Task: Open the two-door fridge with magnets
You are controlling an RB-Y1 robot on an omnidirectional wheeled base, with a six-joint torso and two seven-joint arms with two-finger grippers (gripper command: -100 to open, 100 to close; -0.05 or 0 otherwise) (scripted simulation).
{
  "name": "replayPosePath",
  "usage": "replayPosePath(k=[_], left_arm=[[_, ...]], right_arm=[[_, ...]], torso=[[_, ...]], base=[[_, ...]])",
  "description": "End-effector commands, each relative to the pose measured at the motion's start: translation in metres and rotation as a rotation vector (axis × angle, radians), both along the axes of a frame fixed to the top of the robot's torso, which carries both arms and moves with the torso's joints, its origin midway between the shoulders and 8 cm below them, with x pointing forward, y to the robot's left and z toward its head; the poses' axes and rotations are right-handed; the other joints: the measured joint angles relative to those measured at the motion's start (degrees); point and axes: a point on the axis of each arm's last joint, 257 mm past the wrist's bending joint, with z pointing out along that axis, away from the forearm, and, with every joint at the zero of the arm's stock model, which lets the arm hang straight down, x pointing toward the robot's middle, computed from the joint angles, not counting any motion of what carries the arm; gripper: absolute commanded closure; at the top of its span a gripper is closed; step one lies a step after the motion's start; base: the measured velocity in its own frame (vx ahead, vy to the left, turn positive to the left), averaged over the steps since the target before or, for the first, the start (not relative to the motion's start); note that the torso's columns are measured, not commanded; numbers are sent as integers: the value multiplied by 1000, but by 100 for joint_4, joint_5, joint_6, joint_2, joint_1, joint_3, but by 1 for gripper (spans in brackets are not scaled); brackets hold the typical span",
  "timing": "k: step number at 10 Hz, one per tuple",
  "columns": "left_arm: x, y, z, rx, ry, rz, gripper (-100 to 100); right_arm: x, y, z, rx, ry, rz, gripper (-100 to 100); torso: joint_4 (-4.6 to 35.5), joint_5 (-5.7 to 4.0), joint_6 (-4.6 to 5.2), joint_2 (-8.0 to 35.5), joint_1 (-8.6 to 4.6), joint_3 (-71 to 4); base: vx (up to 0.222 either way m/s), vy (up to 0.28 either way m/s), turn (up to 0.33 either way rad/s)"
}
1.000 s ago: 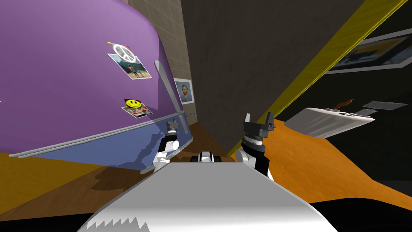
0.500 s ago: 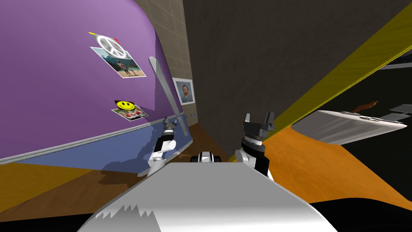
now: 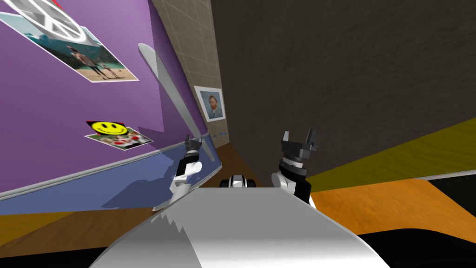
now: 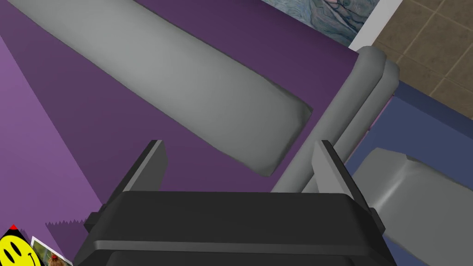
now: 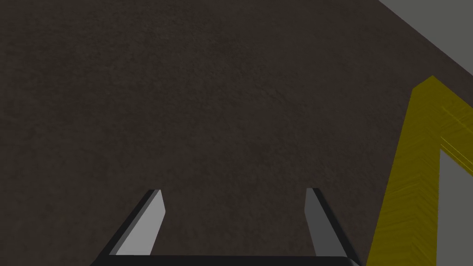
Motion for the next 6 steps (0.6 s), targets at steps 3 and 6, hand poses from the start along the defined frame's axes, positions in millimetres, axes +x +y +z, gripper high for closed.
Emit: replayPosePath(k=[3, 6], left_arm=[[-3, -4, -15, -89, -5, 26, -100], [-4, -2, -2, -79, -4, 19, -100]], right_arm=[[0, 0, 0, 0, 0, 0, 0], [0, 0, 0, 0, 0, 0, 0]], torso=[[-13, -2, 0, -48, -6, -29], [-19, -2, -1, -72, -5, -44]], base=[[10, -4, 12], [52, 6, 17]])
